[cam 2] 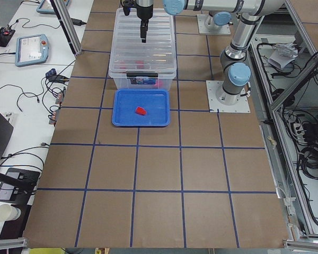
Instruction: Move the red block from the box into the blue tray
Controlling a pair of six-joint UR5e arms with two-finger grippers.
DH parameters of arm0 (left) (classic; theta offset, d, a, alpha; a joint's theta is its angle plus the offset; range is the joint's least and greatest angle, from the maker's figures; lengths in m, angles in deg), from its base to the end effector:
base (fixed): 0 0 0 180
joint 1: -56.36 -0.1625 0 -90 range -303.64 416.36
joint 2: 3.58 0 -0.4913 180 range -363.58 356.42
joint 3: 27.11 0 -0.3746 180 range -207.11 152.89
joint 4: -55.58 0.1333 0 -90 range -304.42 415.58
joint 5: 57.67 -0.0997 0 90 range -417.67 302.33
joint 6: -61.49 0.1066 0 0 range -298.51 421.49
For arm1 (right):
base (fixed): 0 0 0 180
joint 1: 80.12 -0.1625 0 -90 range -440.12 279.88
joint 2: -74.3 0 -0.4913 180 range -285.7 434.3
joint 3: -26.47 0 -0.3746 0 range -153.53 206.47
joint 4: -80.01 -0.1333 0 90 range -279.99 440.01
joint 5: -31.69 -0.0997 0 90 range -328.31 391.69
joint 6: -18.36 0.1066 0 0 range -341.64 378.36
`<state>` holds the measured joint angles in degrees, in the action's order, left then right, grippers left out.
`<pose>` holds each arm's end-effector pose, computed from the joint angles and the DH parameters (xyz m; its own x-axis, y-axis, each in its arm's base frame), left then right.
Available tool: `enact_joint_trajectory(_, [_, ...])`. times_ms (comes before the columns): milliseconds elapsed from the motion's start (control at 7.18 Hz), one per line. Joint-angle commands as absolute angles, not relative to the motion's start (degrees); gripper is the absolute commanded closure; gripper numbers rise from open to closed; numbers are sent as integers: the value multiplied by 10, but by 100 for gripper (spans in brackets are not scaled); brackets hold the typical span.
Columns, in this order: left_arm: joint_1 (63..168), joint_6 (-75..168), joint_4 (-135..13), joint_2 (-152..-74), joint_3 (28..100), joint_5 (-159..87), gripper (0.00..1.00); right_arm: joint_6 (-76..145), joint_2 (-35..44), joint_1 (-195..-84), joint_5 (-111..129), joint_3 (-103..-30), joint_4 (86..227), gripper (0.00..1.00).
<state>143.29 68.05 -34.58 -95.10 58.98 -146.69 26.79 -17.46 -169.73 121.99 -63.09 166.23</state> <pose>-0.1086 -0.4976 0.5666 -0.9980 0.0615 0.0125 0.0609 0.9973 -0.0406 0.1296 -0.4569 0.5586 -0.9882 0.1531 0.0092 0.1533 0.9878 0.0265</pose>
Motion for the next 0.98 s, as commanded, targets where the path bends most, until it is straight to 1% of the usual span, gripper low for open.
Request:
enact_joint_trajectory(0, [1435, 684, -345, -947, 593, -1468, 0, 268, -175, -1698, 1220, -631, 1662, 0])
enact_joint_trajectory(836, [1431, 684, -343, -951, 591, -1466, 0, 268, -175, -1698, 1220, -631, 1665, 0])
